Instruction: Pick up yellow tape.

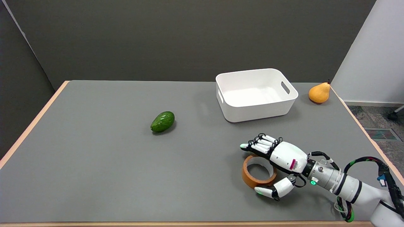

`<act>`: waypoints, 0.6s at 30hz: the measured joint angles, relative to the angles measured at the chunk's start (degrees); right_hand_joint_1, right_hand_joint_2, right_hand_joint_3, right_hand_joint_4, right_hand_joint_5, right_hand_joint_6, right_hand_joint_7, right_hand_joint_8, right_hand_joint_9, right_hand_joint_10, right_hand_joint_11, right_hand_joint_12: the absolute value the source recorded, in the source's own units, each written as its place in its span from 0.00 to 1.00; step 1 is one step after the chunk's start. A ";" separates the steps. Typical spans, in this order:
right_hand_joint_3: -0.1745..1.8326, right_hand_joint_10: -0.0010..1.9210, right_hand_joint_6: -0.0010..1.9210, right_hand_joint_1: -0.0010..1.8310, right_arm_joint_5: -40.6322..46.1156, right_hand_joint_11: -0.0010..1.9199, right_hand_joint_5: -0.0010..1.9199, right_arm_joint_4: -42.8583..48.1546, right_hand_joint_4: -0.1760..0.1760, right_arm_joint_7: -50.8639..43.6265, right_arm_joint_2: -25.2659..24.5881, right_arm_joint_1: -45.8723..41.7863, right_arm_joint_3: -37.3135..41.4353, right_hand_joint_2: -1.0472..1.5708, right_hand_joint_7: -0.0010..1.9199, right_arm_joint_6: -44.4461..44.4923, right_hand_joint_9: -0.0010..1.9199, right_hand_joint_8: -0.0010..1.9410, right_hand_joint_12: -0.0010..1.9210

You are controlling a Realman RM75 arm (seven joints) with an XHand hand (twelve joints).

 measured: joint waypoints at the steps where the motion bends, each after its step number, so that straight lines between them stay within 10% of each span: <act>1: 0.53 0.47 0.22 0.31 0.02 0.08 0.10 -0.08 0.26 -0.07 -0.09 0.08 -0.03 0.62 0.23 0.00 0.19 0.25 0.66; 10: 0.54 0.66 0.44 0.52 0.43 0.28 0.22 -0.51 0.30 -1.39 -0.64 0.66 -0.16 0.67 0.37 0.64 0.35 0.49 0.85; 12: 0.28 0.67 0.51 0.71 0.46 0.31 0.25 -0.58 0.31 -1.60 -0.75 0.79 -0.18 0.79 0.41 0.84 0.37 0.68 0.88; 14: 0.27 0.68 0.54 0.73 0.48 0.33 0.26 -0.67 0.35 -1.81 -0.85 0.93 -0.20 0.79 0.42 1.08 0.38 0.70 0.89; 18: 0.13 0.68 0.77 0.65 0.82 0.35 0.27 -0.93 0.00 -2.11 -0.99 1.26 -0.25 0.87 0.44 1.69 0.42 0.73 0.87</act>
